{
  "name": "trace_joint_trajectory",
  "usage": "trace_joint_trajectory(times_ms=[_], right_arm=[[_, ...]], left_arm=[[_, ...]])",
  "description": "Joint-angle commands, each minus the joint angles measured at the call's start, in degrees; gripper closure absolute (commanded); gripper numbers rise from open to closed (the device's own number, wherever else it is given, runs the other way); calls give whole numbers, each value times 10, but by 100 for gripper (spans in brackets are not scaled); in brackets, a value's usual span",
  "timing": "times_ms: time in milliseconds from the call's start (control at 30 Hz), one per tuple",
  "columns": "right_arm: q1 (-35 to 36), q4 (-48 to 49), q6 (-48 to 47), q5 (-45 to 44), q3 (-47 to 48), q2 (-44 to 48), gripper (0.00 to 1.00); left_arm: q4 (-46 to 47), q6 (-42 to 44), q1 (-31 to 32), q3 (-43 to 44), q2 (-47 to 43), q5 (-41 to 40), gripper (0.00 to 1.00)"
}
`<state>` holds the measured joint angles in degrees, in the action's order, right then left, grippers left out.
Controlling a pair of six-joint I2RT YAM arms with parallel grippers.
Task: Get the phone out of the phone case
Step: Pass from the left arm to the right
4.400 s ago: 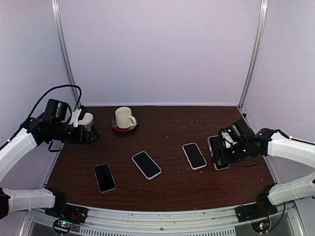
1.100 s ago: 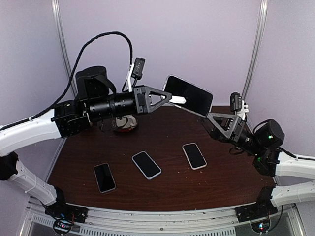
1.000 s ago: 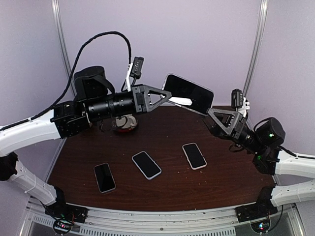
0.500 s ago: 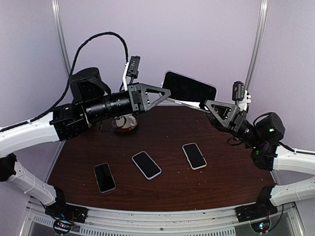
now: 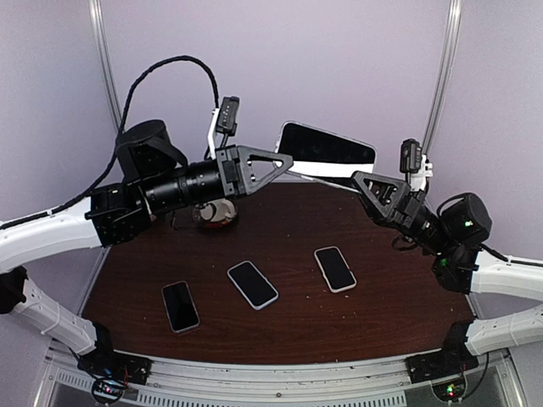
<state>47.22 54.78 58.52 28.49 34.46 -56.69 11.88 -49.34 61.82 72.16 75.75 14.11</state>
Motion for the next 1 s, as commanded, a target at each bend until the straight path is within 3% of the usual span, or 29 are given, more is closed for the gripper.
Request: trace_joint_trajectory(times_ms=[0, 100, 233, 433, 600, 733, 967], right_arm=[[2, 23, -24, 36, 19, 23, 100], [1, -35, -63, 51, 20, 35, 100], [1, -130, -130, 84, 40, 47, 100], [1, -292, -264, 116, 94, 57, 100], [8, -312, -351, 122, 72, 80, 100], [35, -284, -476, 113, 20, 120, 100], [40, -400, -649, 152, 53, 102, 100]], left_arm=[[-21, 58, -6, -8, -38, 20, 75], [-84, 110, -11, -3, -64, 32, 45], [-196, 174, -37, 17, -98, 88, 30], [-266, 300, -83, 6, -146, 200, 27], [-327, 393, -99, 23, -156, 271, 29], [-337, 464, -100, 12, -159, 316, 34], [-384, 667, -108, -3, -110, 327, 37]])
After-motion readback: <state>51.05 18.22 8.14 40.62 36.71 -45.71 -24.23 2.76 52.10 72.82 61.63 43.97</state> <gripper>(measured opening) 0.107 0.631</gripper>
